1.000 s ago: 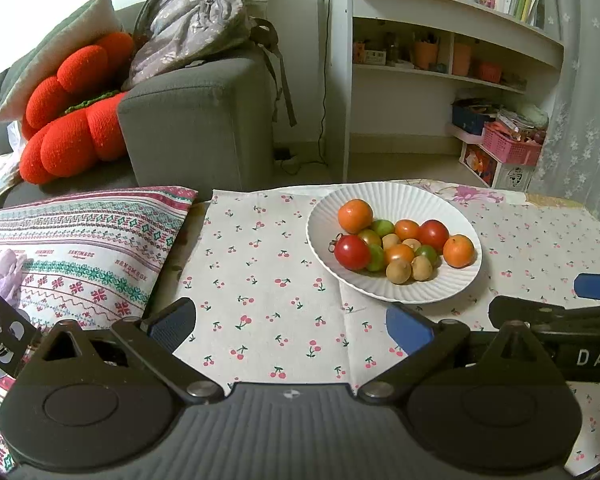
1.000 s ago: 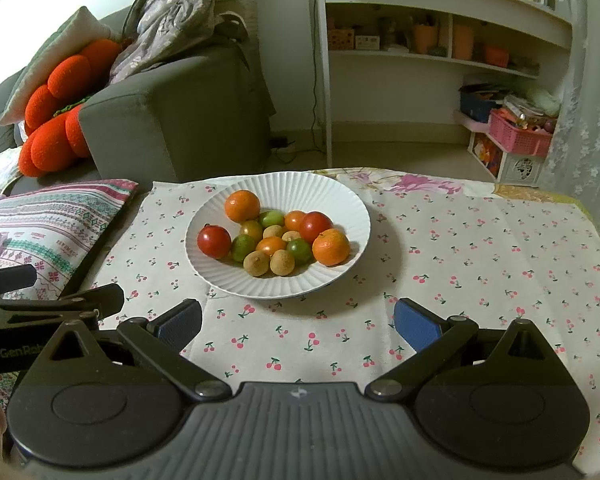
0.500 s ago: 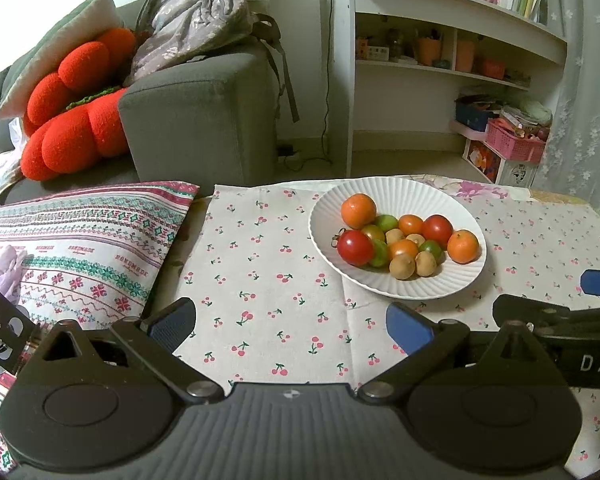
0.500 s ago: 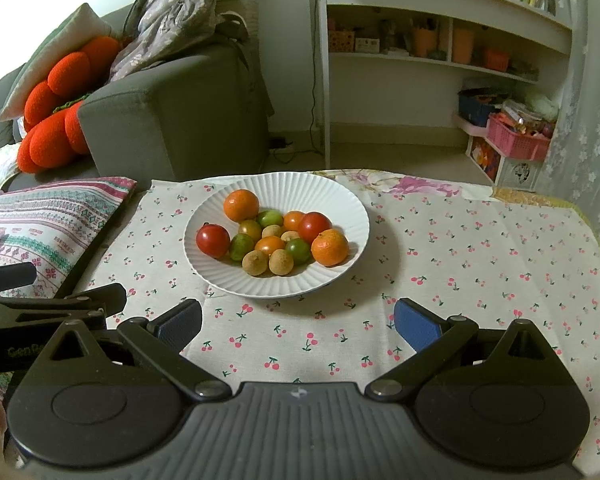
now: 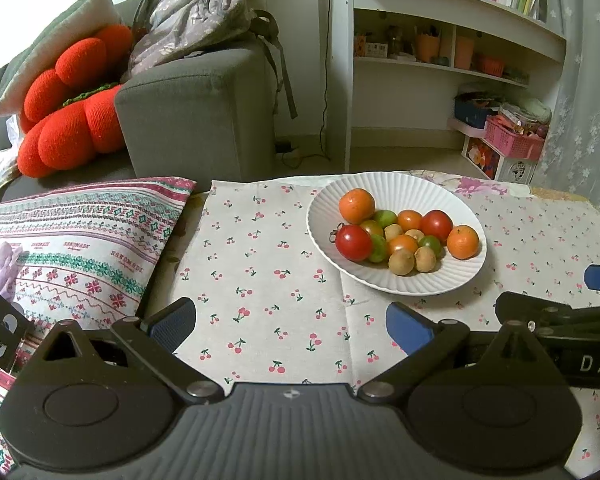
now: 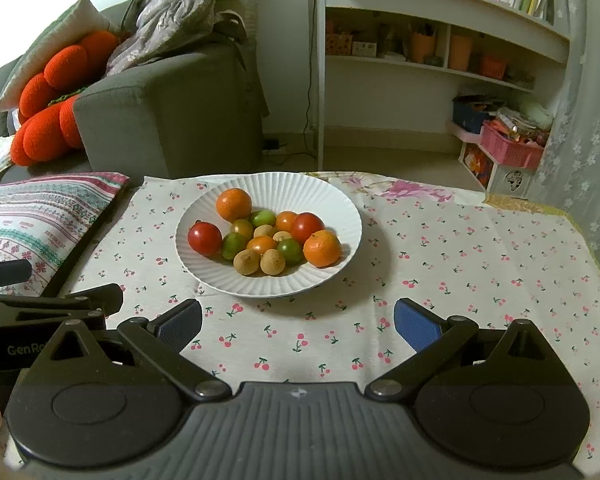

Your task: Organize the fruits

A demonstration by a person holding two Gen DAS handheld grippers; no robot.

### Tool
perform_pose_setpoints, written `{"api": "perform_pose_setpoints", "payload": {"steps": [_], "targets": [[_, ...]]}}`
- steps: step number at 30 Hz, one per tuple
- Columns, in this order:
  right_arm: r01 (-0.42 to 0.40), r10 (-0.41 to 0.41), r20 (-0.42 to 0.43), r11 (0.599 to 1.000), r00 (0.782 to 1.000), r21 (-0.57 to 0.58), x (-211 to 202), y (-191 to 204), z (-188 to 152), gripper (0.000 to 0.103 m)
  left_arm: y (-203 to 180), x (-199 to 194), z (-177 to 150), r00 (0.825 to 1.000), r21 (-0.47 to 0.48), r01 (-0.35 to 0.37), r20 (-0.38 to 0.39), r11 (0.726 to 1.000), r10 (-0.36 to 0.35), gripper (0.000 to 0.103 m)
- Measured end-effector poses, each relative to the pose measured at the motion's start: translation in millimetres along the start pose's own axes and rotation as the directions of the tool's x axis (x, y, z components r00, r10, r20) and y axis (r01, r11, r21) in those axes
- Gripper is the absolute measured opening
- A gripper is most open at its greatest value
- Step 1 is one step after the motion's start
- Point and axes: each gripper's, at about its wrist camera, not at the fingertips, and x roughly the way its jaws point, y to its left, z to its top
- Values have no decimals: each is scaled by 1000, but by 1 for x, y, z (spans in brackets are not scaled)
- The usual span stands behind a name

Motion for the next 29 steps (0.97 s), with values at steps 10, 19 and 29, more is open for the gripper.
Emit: {"api": "perform_pose_setpoints", "payload": {"steps": [10,19,29], "targets": [[3,-3,-1,1000,1000,0,0,1,0,102,0,1,0,1000,0,2,-4,1000,-2,93],[3,-3,-3,1000,1000,1,0,0,-1,102,0,2,0,1000,0,-4,-12,1000,4,93],[5,-5,-3,1000,1000,1,0,0,-1,102,-1,2,0,1000,1,-9,-15,1000,9,93]]}}
